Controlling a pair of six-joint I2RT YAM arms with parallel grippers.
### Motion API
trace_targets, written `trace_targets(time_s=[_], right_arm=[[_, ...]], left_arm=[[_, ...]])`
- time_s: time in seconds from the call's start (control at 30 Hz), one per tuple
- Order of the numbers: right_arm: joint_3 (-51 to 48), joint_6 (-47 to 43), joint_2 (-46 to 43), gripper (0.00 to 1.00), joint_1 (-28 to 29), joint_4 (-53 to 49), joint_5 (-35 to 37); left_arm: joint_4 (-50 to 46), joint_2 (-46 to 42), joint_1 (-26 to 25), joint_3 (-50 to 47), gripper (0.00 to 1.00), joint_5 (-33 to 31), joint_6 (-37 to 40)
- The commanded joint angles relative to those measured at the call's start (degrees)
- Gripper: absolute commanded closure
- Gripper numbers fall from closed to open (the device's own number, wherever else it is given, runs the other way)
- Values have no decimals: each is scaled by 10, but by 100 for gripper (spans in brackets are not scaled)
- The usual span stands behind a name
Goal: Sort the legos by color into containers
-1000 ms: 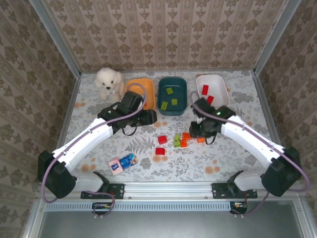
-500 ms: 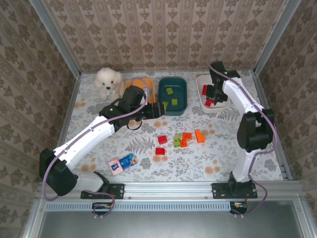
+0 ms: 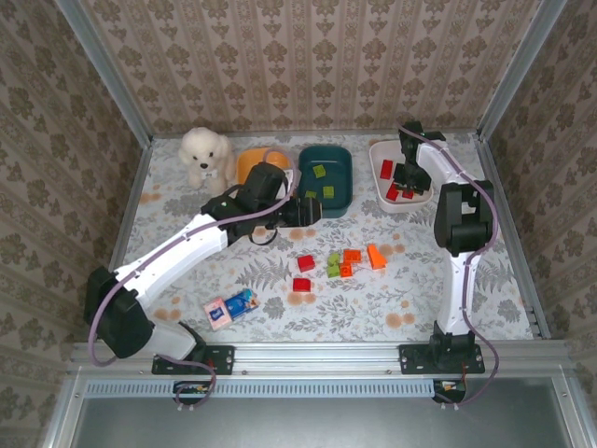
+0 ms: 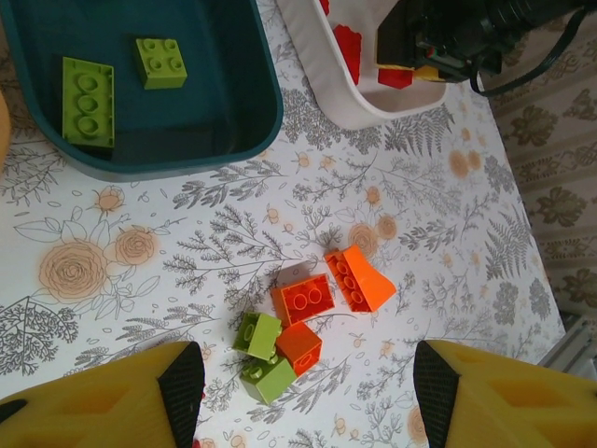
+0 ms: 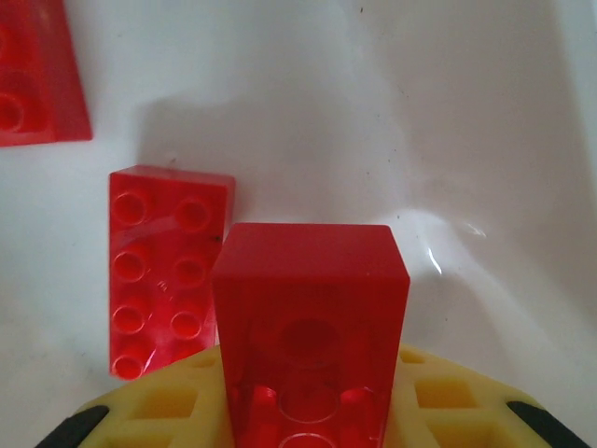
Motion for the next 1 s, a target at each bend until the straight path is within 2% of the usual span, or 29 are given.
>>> trace_targets(time_s=[0.0,0.13,0.2,0.3,0.47,0.53,0.67,0.8,0.97], right_arm=[[19,-5,10,66,-7,-20,4],[24,-7,15,57,-9,-18,-4],[34,-7,14,46,-9,-24,-7],[47,-8,-10,36,-6,-24,-12],[58,-11,-92,33,4,-14,-18],[27,-1,-152,33,9,6,-28],[-131,27,-317,33,31,75,-47],[-320,54,-512,32,62,109,-52],[-467,77,-723,30,91,42,-87]], left_arm=[[-8,14,-8,26,36,7,26],[-16,30,-17,38,36,8,39],[-19,38,-20,45,36,12,44],[-24,50,-25,57,35,18,55],[-39,83,-45,90,34,30,92],[-54,106,-57,111,32,29,107],[-68,165,-81,152,28,30,106],[-69,233,-99,198,27,26,46],[-96,332,-125,294,27,17,-54]])
